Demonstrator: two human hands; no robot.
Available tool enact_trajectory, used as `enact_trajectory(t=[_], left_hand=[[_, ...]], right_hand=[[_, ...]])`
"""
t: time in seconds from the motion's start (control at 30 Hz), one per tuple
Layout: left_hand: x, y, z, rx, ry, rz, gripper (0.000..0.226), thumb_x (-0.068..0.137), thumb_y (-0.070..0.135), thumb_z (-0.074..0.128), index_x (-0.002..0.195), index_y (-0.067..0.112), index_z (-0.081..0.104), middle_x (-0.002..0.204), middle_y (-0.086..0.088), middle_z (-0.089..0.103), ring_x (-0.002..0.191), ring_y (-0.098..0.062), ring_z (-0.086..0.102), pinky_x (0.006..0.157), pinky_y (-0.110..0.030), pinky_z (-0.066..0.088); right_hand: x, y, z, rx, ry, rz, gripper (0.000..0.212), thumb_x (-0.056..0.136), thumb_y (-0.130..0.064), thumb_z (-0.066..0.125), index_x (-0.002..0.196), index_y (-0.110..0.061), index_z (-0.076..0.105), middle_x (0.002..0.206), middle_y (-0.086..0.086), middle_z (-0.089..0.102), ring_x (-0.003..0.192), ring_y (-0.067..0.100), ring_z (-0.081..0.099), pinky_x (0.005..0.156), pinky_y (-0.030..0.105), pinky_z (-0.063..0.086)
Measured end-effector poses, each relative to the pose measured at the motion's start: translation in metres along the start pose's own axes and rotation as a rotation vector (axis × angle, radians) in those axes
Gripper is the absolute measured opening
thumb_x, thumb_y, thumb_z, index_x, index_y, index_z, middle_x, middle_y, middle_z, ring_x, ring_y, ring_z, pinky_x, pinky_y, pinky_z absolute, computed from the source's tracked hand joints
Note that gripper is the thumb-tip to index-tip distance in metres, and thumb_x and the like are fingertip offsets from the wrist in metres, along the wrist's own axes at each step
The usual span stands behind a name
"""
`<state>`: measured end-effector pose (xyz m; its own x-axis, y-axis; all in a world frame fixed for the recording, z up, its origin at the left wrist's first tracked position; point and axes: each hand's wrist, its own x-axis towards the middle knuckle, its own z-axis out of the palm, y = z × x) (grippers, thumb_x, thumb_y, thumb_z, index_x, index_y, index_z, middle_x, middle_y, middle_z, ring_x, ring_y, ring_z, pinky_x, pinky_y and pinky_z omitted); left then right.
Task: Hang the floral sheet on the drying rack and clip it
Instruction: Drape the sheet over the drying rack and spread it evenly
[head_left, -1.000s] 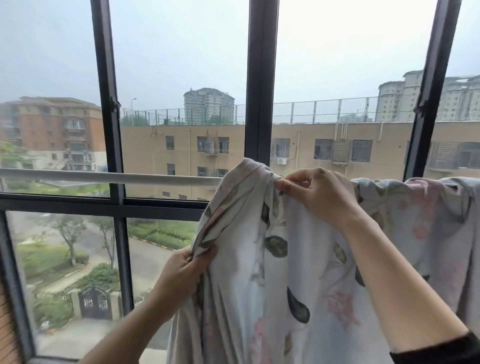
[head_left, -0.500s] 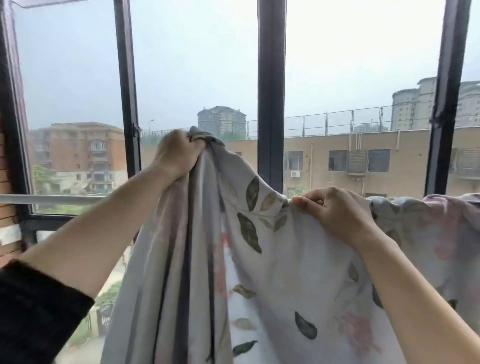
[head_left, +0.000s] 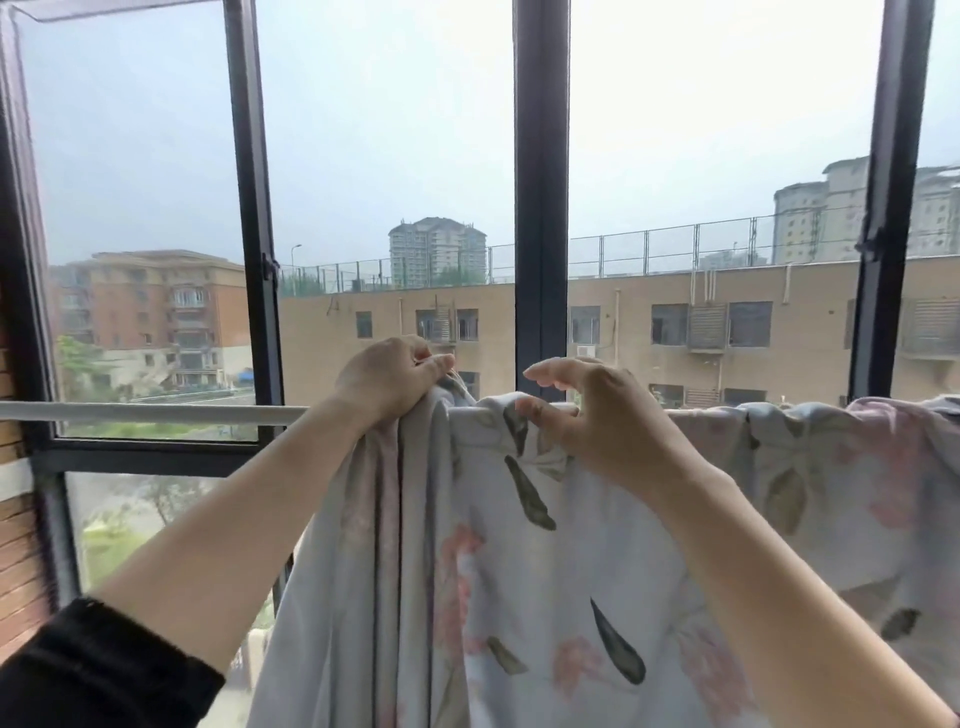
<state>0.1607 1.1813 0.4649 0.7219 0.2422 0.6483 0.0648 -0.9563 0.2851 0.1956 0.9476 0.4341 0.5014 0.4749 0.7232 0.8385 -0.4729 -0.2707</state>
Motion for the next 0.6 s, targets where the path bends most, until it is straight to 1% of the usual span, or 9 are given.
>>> enact_trajectory(t=[0.07, 0.2, 0.23, 0.27, 0.33, 0.4, 0.47, 0.53, 0.6], left_hand=[[0.000, 0.002, 0.002, 0.010, 0.013, 0.003, 0.040, 0.094, 0.051, 0.047, 0.098, 0.017, 0.067, 0.106, -0.004, 0.069, 0.093, -0.020, 0.059, 0.077, -0.032, 0.045], [-0.009, 0.004, 0.004, 0.011, 0.100, 0.002, 0.043, 0.097, 0.050, 0.042, 0.099, 0.018, 0.070, 0.106, -0.006, 0.071, 0.096, -0.025, 0.063, 0.078, -0.032, 0.047], [-0.013, 0.003, 0.004, -0.023, 0.134, 0.012, 0.044, 0.097, 0.050, 0.041, 0.093, 0.017, 0.071, 0.100, -0.006, 0.072, 0.094, -0.026, 0.064, 0.078, -0.033, 0.048], [-0.020, 0.001, 0.003, -0.081, 0.163, 0.020, 0.045, 0.097, 0.050, 0.040, 0.082, 0.018, 0.068, 0.086, -0.005, 0.071, 0.087, -0.026, 0.064, 0.074, -0.033, 0.048], [-0.041, -0.003, 0.003, -0.227, 0.238, -0.003, 0.045, 0.093, 0.053, 0.041, 0.067, 0.021, 0.055, 0.062, 0.003, 0.059, 0.066, -0.017, 0.060, 0.062, -0.028, 0.042], [-0.067, -0.008, 0.004, -0.340, 0.325, -0.064, 0.041, 0.087, 0.058, 0.045, 0.077, 0.020, 0.059, 0.070, 0.009, 0.061, 0.068, -0.001, 0.057, 0.059, -0.011, 0.038], [-0.091, -0.017, 0.008, -0.418, 0.389, -0.096, 0.042, 0.084, 0.060, 0.052, 0.092, 0.020, 0.061, 0.084, 0.013, 0.064, 0.080, 0.005, 0.058, 0.064, -0.004, 0.039], [-0.112, -0.028, 0.014, -0.494, 0.396, -0.137, 0.049, 0.078, 0.069, 0.057, 0.097, 0.023, 0.060, 0.091, 0.016, 0.064, 0.086, 0.005, 0.060, 0.070, -0.005, 0.041], [-0.131, -0.038, 0.023, -0.538, 0.333, -0.219, 0.059, 0.064, 0.076, 0.054, 0.099, 0.028, 0.059, 0.094, 0.018, 0.064, 0.089, 0.006, 0.060, 0.071, -0.011, 0.042]], right_hand=[[0.008, -0.011, 0.016, -0.037, -0.020, -0.033, 0.048, 0.090, -0.047, 0.058, 0.133, -0.025, 0.056, 0.129, -0.003, 0.061, 0.115, 0.016, 0.058, 0.093, 0.030, 0.046], [0.013, -0.013, 0.043, -0.292, -0.032, -0.103, 0.036, 0.095, -0.053, 0.046, 0.124, -0.037, 0.059, 0.116, -0.011, 0.067, 0.108, 0.013, 0.062, 0.079, 0.029, 0.043], [0.013, -0.010, 0.046, -0.329, -0.012, -0.122, 0.033, 0.095, -0.052, 0.044, 0.120, -0.039, 0.061, 0.112, -0.013, 0.068, 0.106, 0.011, 0.062, 0.077, 0.028, 0.043], [0.014, -0.008, 0.048, -0.335, 0.004, -0.136, 0.031, 0.096, -0.052, 0.043, 0.117, -0.040, 0.062, 0.110, -0.014, 0.069, 0.104, 0.009, 0.063, 0.076, 0.027, 0.044], [0.016, -0.005, 0.048, -0.325, 0.014, -0.152, 0.031, 0.095, -0.054, 0.043, 0.116, -0.041, 0.062, 0.109, -0.016, 0.069, 0.104, 0.007, 0.063, 0.076, 0.027, 0.045], [0.018, -0.002, 0.047, -0.317, -0.003, -0.153, 0.032, 0.095, -0.056, 0.043, 0.116, -0.042, 0.062, 0.109, -0.015, 0.070, 0.105, 0.008, 0.062, 0.077, 0.028, 0.045], [0.019, 0.000, 0.047, -0.307, -0.004, -0.154, 0.032, 0.094, -0.057, 0.044, 0.117, -0.044, 0.061, 0.109, -0.014, 0.070, 0.105, 0.010, 0.063, 0.077, 0.028, 0.044], [0.019, 0.001, 0.047, -0.292, 0.001, -0.158, 0.031, 0.094, -0.056, 0.045, 0.118, -0.045, 0.061, 0.110, -0.015, 0.070, 0.105, 0.011, 0.063, 0.077, 0.028, 0.043], [0.019, 0.000, 0.047, -0.296, 0.002, -0.164, 0.031, 0.094, -0.057, 0.045, 0.117, -0.045, 0.062, 0.108, -0.014, 0.071, 0.104, 0.011, 0.064, 0.075, 0.029, 0.043]])
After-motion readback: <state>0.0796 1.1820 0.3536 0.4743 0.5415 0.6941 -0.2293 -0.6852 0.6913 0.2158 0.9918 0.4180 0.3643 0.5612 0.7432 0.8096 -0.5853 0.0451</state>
